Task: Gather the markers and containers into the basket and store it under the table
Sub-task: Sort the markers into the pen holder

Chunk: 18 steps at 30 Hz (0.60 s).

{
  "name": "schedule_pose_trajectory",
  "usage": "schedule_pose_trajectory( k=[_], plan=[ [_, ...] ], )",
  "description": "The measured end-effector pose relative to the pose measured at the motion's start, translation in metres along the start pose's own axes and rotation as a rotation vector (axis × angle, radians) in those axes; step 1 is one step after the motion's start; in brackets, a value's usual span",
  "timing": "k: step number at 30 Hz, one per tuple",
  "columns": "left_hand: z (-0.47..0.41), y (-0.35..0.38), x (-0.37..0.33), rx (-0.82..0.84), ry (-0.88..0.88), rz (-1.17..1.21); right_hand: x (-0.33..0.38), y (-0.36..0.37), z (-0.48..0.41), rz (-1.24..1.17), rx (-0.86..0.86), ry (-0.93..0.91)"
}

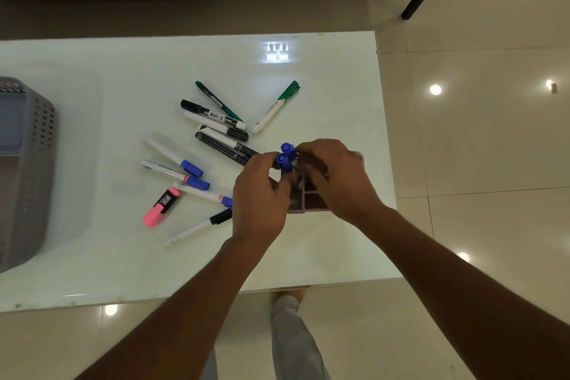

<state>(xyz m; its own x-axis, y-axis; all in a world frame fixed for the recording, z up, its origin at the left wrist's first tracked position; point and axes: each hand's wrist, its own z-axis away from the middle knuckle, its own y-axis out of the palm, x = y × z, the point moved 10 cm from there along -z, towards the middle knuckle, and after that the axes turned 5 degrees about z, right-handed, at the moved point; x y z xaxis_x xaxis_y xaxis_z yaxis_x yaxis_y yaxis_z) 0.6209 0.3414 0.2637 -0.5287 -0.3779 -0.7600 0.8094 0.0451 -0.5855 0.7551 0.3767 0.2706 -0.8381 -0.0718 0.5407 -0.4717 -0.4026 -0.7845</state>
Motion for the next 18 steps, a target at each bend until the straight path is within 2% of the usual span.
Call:
schedule_pose_trajectory(
  k=[8,14,18],
  plan=[
    [0.0,-0.007,-0.005,-0.033,0.038,-0.008,0.002,-0.003,0.002,-0.032,-0.069,0.014],
    [-0.004,-0.002,0.008,-0.004,-0.04,0.021,0.001,0.002,-0.003,-0.075,-0.042,0.045],
    [-0.001,-0.01,0.011,-0.033,-0.019,0.068,0.0,-0.005,-0.007,-0.145,-0.111,0.062]
  ],
)
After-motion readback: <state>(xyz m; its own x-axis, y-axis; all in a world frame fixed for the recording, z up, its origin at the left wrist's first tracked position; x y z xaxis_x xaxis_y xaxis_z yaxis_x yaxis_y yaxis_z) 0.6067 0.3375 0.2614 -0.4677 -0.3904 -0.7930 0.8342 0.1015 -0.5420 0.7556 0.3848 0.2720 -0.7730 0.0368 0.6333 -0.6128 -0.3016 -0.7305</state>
